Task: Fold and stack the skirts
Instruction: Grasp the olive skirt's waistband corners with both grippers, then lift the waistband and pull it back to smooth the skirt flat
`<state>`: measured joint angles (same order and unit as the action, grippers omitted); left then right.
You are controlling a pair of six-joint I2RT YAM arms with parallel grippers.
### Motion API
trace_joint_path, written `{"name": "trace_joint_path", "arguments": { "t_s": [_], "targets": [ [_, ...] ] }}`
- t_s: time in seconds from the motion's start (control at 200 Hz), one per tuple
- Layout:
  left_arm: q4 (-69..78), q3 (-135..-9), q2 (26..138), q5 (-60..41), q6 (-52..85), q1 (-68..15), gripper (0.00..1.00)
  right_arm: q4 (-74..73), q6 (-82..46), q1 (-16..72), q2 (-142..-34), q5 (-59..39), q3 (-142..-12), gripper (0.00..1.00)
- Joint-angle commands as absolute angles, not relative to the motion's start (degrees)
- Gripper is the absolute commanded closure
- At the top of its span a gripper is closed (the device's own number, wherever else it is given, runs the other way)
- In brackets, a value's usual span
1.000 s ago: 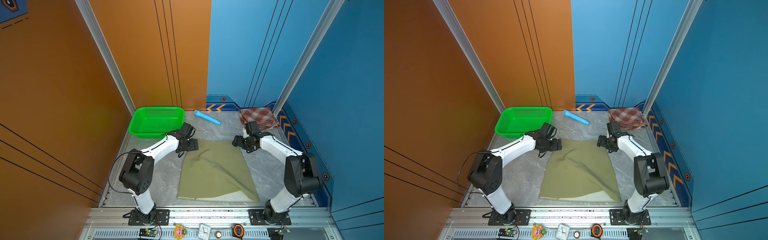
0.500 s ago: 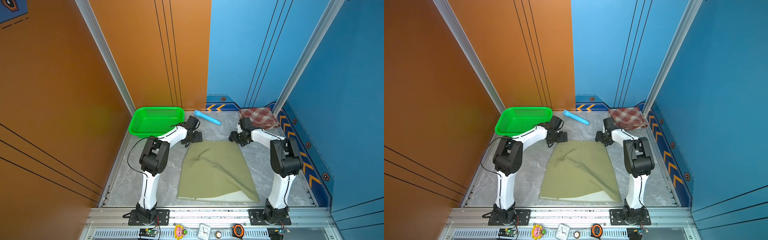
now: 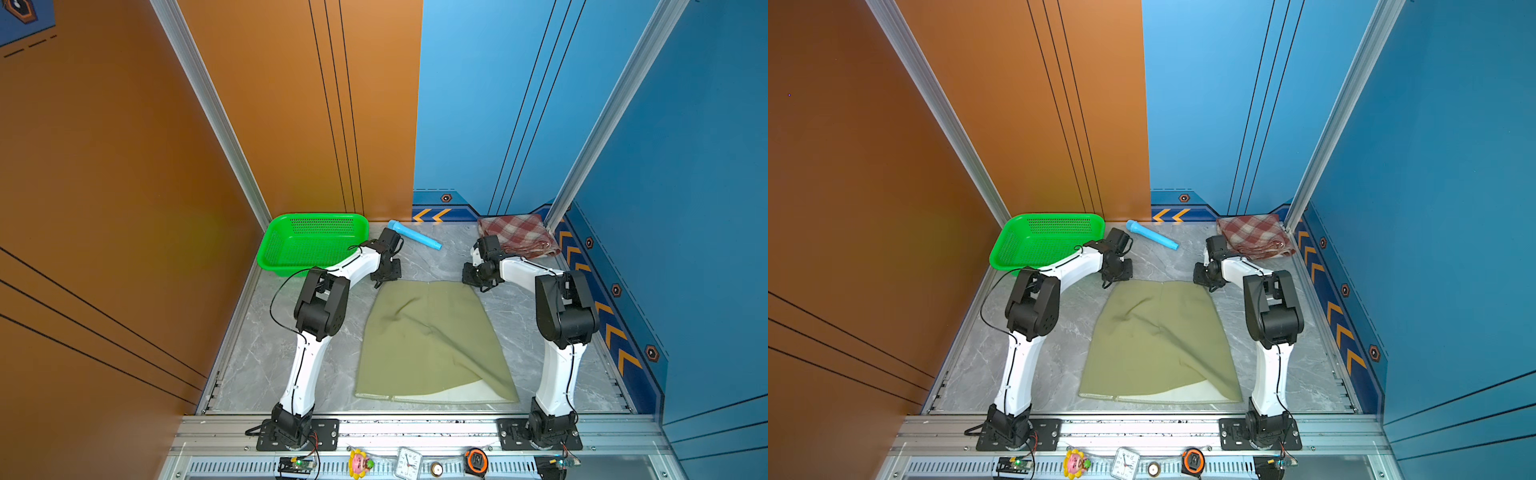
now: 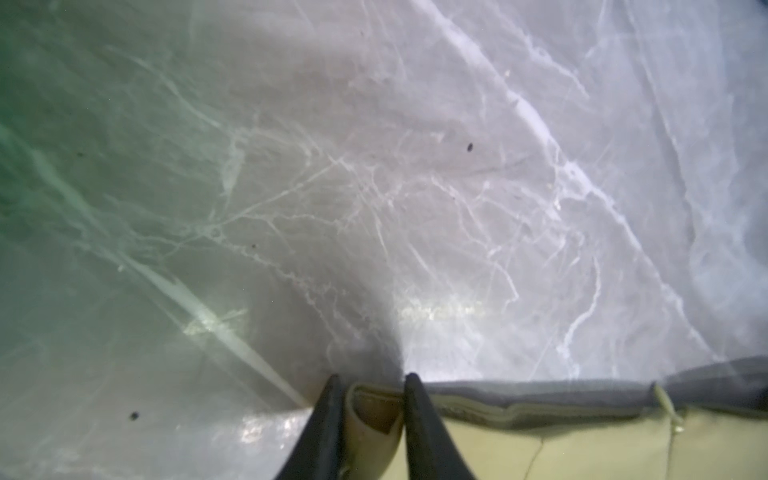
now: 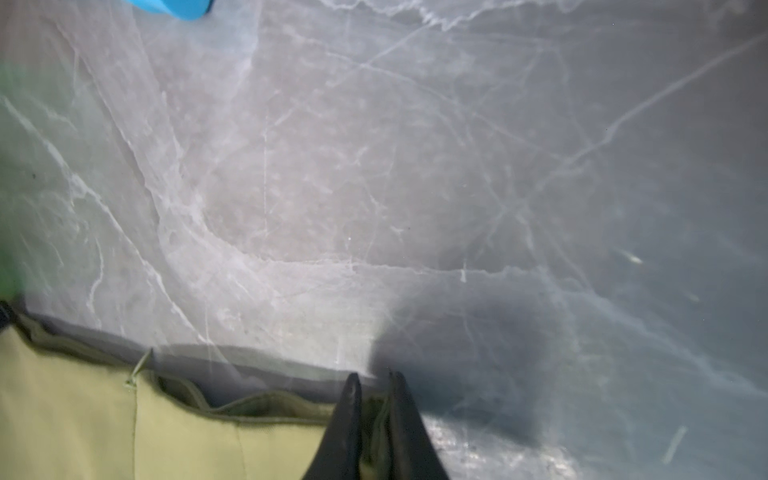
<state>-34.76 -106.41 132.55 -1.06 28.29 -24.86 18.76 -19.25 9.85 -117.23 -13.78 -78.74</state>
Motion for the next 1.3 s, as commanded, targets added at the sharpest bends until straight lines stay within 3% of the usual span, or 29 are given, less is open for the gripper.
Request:
{"name": "trace_joint_path", "arguments": {
  "t_s": [0.0,0.345,0.681,0.931,1.142,1.297],
  "targets": [
    [-36.8,-109.6,133.8,-3.1,28.0,-24.5,1.00,17.5,-18.5,10.0,-115.5,-14.8,-80.3,1.00],
    [-35.9,-105.0,116.9,-0.8,26.4,-25.9,1.00,16.6,-17.8,12.5,-96.1,-11.7,-76.8,1.00],
    [-31.4,-87.4,87.0,8.0,25.8,-32.1,1.00,20.5,-16.4,18.6,-67.6,-2.5,-71.6,1.00],
    [-31.5,-79.8,67.5,16.9,25.0,-39.7,1.00,29.4,-15.2,25.0,-52.0,6.6,-76.3,1.00],
    [-34.5,-83.8,64.1,20.4,23.6,-44.8,1.00,35.5,-16.3,28.0,-48.5,10.5,-82.7,1.00],
    [-37.3,-90.0,69.8,16.6,23.5,-39.8,1.00,36.5,-17.5,26.3,-53.4,11.8,-84.3,1.00]
  ]
}}
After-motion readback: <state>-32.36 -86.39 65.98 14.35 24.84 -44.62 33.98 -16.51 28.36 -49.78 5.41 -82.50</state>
